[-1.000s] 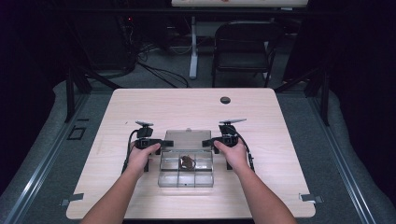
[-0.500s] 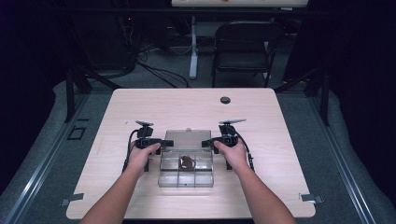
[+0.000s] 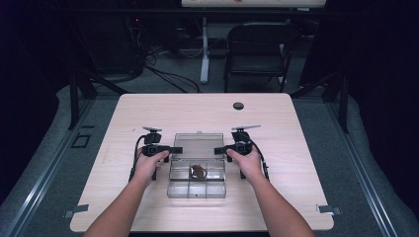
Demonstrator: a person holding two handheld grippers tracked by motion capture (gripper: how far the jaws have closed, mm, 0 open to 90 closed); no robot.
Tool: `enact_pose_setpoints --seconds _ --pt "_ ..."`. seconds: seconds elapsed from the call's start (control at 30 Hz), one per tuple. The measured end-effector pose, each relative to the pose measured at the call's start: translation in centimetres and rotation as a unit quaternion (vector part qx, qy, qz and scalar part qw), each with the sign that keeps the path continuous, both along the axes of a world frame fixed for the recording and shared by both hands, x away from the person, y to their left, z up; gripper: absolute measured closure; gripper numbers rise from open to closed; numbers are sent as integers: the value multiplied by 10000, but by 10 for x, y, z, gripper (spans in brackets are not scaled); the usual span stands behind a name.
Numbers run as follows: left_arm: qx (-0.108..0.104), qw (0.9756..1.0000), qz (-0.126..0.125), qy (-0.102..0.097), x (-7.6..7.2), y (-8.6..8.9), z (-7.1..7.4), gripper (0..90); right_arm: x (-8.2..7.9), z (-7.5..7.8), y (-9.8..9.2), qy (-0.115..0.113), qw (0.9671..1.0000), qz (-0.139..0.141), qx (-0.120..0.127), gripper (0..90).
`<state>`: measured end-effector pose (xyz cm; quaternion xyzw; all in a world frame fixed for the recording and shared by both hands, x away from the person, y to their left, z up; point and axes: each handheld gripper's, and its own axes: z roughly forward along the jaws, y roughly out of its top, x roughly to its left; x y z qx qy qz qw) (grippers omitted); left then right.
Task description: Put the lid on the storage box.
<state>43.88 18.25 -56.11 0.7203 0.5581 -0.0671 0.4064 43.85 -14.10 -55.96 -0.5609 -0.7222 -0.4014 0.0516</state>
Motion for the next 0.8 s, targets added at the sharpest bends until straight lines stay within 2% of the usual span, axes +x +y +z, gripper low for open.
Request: enact_pose_setpoints --seconds 0.1,0.27,0.8 --pt "-22 10000 -5 -38 0 1 1 555 0 2 0 -59 10000 18 -71 541" --pt "93 9999 -37 -141 -1 0 6 575 -1 7 1 -156 9998 5 -117 543" --pt "-48 9995 39 -303 -6 4 16 614 -6 20 -1 -372 9993 47 -75 542"
